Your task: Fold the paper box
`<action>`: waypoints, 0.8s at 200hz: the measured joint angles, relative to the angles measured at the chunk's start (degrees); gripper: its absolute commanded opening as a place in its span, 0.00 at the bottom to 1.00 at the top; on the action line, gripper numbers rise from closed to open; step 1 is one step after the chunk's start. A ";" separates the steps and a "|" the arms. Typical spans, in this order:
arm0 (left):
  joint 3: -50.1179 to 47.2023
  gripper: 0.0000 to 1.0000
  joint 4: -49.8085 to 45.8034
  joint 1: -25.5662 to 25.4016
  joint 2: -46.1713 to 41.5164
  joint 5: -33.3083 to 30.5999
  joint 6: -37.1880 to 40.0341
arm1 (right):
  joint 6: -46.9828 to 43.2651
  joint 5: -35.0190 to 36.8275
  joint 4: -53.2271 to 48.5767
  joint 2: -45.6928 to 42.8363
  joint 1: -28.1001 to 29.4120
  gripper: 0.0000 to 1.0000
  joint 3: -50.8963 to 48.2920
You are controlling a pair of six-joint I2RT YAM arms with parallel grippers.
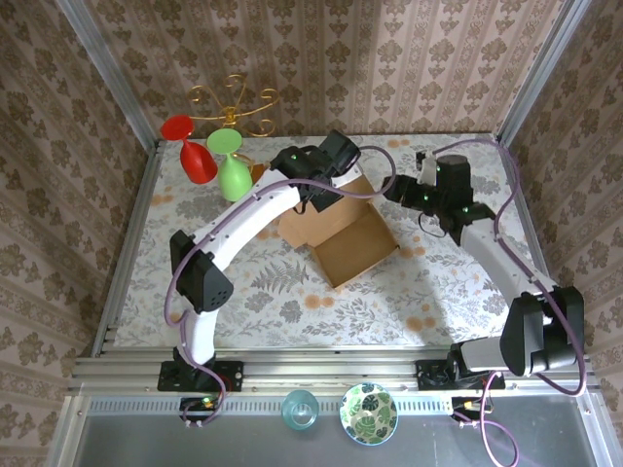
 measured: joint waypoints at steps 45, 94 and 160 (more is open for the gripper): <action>-2.14 0.00 2.21 0.39 -0.42 0.66 9.38 | -20.09 -5.53 11.39 0.13 0.28 0.62 -8.83; -3.61 0.00 2.40 0.39 -0.79 3.13 14.01 | -35.93 -7.32 9.49 3.08 4.94 0.59 -2.08; -3.61 0.00 2.19 0.39 -0.79 4.63 15.04 | -41.57 -6.80 4.59 8.74 7.56 0.29 0.00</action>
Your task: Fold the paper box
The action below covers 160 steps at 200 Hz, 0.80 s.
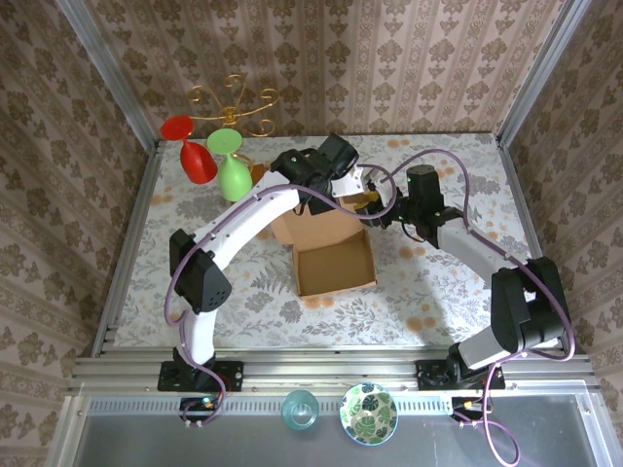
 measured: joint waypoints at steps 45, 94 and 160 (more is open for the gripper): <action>0.02 0.17 0.11 0.13 -0.02 -0.28 -0.74 | -0.02 2.12 -0.37 0.13 0.39 0.00 1.27; 3.02 0.50 0.31 2.10 -1.25 -4.20 -21.40 | -0.09 3.78 2.56 -1.36 0.00 0.00 -1.70; -30.36 0.53 10.27 14.12 -33.97 10.88 -48.46 | -0.09 3.30 4.52 -4.13 -3.54 0.00 -6.10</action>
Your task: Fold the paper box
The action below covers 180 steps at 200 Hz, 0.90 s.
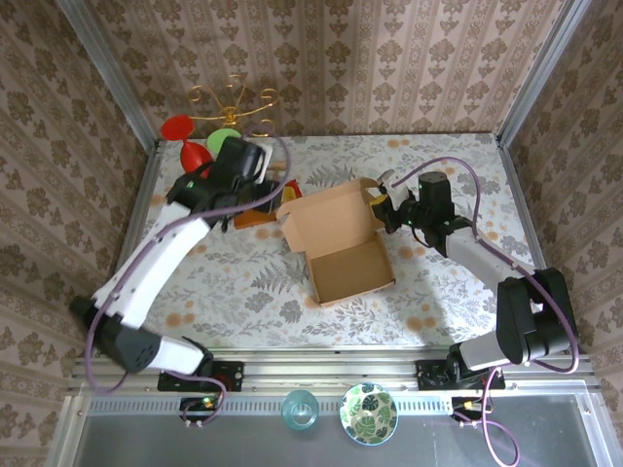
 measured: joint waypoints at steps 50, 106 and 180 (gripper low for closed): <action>-19.71 0.51 11.23 0.52 -3.56 8.02 -6.95 | 0.04 -0.46 1.14 -0.42 -2.10 0.00 -1.29; -37.92 0.52 32.09 -3.89 -6.95 6.84 -11.37 | 0.46 -1.55 1.86 -0.42 -3.80 0.00 -2.10; -41.92 0.50 47.36 -4.96 -3.39 5.57 -12.02 | 0.98 -1.73 2.14 -0.42 -4.02 0.00 -2.21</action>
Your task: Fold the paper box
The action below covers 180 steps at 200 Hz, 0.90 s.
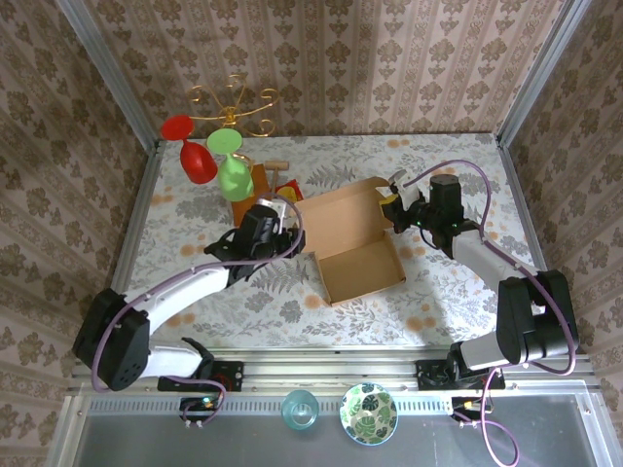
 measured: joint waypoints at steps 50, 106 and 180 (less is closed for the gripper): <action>3.41 0.22 0.74 -1.33 5.79 -1.73 -0.11 | 1.33 0.04 0.70 0.00 0.00 0.00 -0.31; 9.66 0.00 -0.87 -3.08 10.29 -6.45 -2.25 | 6.54 2.05 5.33 0.00 0.00 0.00 -2.71; 25.14 0.00 -2.34 -5.53 23.52 -19.58 -1.49 | 18.97 19.37 18.40 1.44 3.63 0.00 -5.77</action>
